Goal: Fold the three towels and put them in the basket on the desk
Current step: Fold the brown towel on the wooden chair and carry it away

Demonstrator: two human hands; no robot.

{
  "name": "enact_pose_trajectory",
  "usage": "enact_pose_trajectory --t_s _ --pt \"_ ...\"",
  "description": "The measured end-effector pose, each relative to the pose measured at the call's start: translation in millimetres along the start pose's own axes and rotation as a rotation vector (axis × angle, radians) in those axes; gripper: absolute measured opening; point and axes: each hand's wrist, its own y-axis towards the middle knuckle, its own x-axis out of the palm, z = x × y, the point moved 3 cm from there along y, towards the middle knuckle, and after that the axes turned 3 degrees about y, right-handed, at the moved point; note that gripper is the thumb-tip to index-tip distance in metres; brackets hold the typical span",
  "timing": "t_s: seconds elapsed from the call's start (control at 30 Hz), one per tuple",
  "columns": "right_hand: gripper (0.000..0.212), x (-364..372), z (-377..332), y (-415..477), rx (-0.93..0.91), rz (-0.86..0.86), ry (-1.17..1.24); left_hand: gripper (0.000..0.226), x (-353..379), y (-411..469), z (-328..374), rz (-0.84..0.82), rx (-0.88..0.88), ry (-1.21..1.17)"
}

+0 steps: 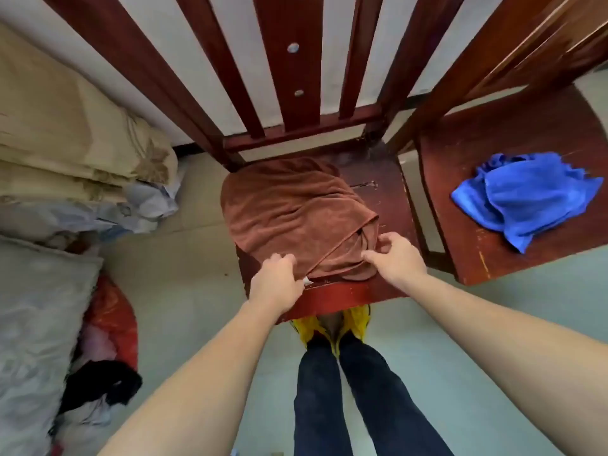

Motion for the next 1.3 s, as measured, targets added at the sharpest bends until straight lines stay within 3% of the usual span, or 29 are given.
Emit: enact_pose_trajectory --t_s 0.13,0.27,0.33,0.47,0.6,0.73,0.8,0.9,0.97,1.07,1.13,1.23,1.3 --pt "0.077 38.7 19.3 25.3 0.041 0.015 0.098 0.054 29.8 37.8 -2.2 0.099 0.057 0.174" --pt "0.032 64.2 33.2 43.3 0.025 0.047 0.094 0.042 49.9 53.4 -10.9 0.188 0.106 0.136" --pt "0.021 64.8 32.0 45.4 0.003 0.082 0.024 0.029 53.1 55.4 -14.6 0.185 0.100 0.075" --pt "0.010 17.3 19.3 42.2 -0.044 0.347 0.089 0.018 48.6 46.6 -26.6 0.159 0.031 0.013" --pt "0.021 -46.7 14.4 39.9 -0.176 0.600 0.177 0.024 44.7 35.3 -37.5 0.100 -0.004 0.096" --pt "0.032 -36.3 23.4 28.9 -0.424 0.458 -0.008 0.026 50.7 31.9 -28.9 -0.036 0.001 0.194" --pt "0.035 -7.7 34.5 21.3 -0.495 0.221 -0.204 0.028 48.8 33.4 -23.3 -0.113 0.010 0.213" --pt "0.038 21.8 58.3 11.9 -0.401 -0.115 -0.482 0.031 32.7 38.9 -14.2 -0.188 0.001 0.206" --pt "0.028 13.2 58.4 6.8 -0.382 -0.009 -0.415 0.033 12.7 45.7 -4.7 -0.086 0.019 0.176" --pt "0.014 -23.4 48.1 17.8 -0.318 0.396 -0.117 0.031 -15.4 62.6 16.8 0.196 0.132 0.133" --pt "0.024 -42.0 45.8 42.9 -0.190 0.500 -0.001 0.034 -27.7 79.6 37.5 0.351 0.234 0.119" --pt "0.077 -46.7 41.6 77.5 0.055 0.305 0.026 0.047 -35.2 105.0 68.9 0.440 0.368 0.139" --pt "0.074 -36.9 37.0 83.6 0.051 0.153 -0.192 0.045 -24.5 112.6 83.7 0.357 0.381 0.209"
